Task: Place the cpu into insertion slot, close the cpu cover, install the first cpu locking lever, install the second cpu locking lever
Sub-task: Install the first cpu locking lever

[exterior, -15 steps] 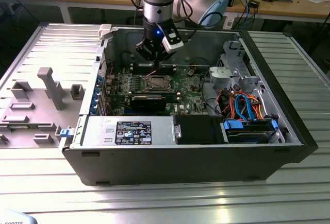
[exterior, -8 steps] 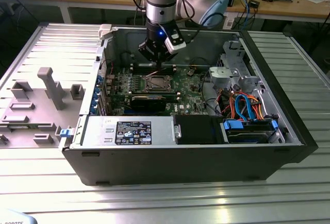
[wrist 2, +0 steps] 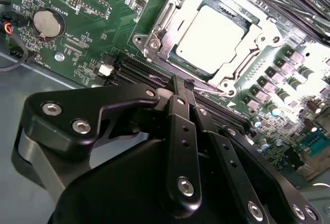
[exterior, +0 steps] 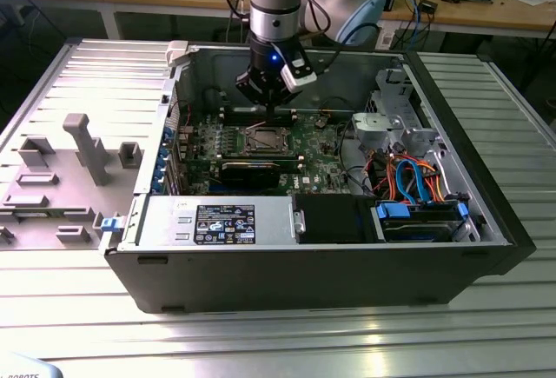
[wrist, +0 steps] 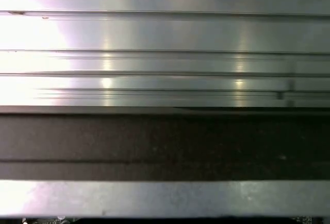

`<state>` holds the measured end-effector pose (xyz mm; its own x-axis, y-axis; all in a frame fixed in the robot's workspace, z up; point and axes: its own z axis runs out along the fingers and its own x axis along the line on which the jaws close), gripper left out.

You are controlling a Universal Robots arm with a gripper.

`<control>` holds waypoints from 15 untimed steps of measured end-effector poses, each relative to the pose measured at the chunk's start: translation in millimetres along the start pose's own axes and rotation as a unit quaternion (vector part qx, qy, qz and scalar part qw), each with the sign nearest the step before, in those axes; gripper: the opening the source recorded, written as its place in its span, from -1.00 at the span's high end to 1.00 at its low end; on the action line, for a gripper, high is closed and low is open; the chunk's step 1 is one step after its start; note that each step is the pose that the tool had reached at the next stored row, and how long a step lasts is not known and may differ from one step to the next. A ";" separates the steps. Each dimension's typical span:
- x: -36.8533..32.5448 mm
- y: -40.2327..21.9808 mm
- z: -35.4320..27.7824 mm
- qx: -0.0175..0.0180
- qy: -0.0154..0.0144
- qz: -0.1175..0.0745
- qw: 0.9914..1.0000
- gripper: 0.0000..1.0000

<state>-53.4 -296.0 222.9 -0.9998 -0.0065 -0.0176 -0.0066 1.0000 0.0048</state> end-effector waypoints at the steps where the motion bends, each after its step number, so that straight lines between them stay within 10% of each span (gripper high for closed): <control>1: -0.5 0.0 0.4 0.000 0.000 0.000 1.000 0.79; 15: -6.9 0.0 11.2 0.000 0.001 0.000 1.000 0.79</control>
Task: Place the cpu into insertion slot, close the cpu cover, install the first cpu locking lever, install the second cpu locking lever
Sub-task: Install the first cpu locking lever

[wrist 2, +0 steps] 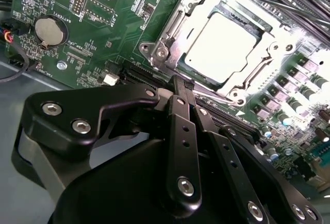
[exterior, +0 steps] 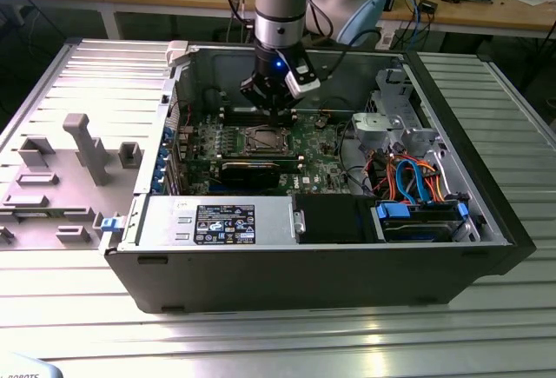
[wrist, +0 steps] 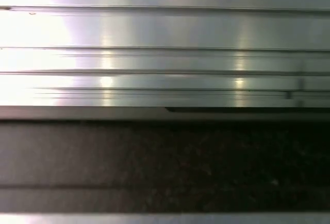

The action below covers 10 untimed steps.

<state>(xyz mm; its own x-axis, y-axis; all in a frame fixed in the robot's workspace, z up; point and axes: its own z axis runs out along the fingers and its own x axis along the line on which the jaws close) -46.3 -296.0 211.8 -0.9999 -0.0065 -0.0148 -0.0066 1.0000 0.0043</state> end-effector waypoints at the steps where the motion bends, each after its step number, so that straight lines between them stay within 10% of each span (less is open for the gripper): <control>1: -0.3 0.0 1.5 0.000 0.000 0.000 1.000 0.79; 10: -1.4 0.0 3.6 0.000 0.001 0.000 1.000 0.79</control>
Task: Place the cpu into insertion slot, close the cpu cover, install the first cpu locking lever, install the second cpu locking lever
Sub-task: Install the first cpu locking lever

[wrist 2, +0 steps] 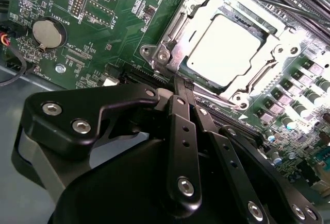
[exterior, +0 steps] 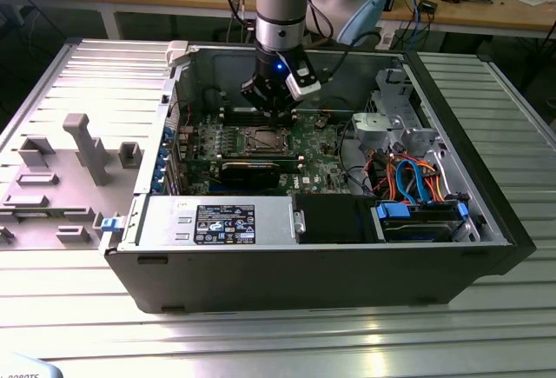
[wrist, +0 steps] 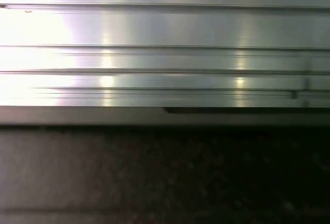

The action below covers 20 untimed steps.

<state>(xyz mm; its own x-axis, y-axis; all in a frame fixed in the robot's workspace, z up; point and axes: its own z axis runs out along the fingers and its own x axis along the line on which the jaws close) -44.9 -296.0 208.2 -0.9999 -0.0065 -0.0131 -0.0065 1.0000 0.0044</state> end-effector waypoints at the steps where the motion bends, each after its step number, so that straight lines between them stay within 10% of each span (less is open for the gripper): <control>1: 0.0 0.0 -0.7 0.000 0.000 0.000 1.000 0.79; 20: -1.2 0.0 1.2 0.009 0.000 0.000 1.000 0.79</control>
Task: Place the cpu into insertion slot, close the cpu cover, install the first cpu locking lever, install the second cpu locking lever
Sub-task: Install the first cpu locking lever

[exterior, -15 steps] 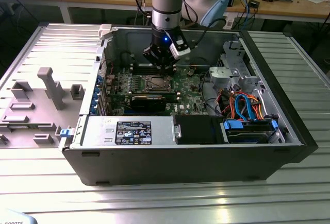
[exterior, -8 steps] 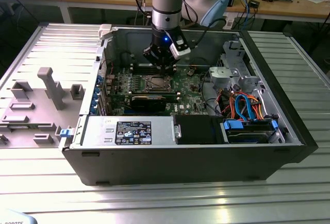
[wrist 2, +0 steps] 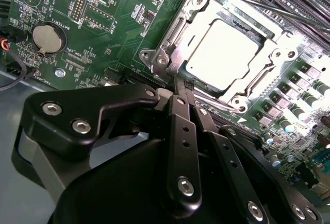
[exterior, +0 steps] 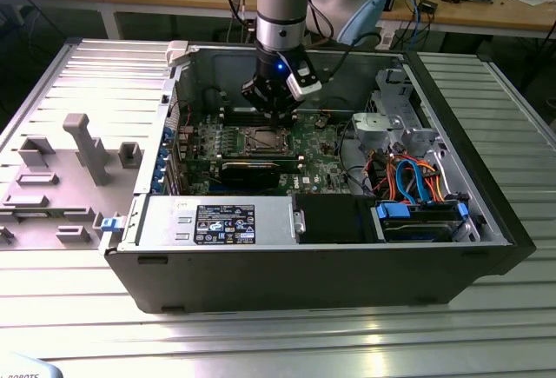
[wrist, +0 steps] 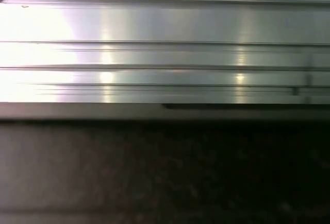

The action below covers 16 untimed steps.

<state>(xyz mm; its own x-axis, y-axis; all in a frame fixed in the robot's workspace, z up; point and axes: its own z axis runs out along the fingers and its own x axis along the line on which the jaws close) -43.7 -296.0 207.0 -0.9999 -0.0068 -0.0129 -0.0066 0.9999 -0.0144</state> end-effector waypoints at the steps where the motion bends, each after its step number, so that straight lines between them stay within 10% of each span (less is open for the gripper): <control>1: -0.1 0.0 0.2 0.001 0.000 0.000 1.000 0.79; 6: -0.2 0.1 0.9 0.003 0.000 0.000 1.000 0.79; 16: -0.3 0.0 2.0 0.022 0.000 0.000 1.000 0.79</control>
<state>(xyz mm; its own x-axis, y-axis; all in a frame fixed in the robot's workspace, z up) -43.3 -296.0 205.0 -0.9999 -0.0073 -0.0126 -0.0066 0.9983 -0.0579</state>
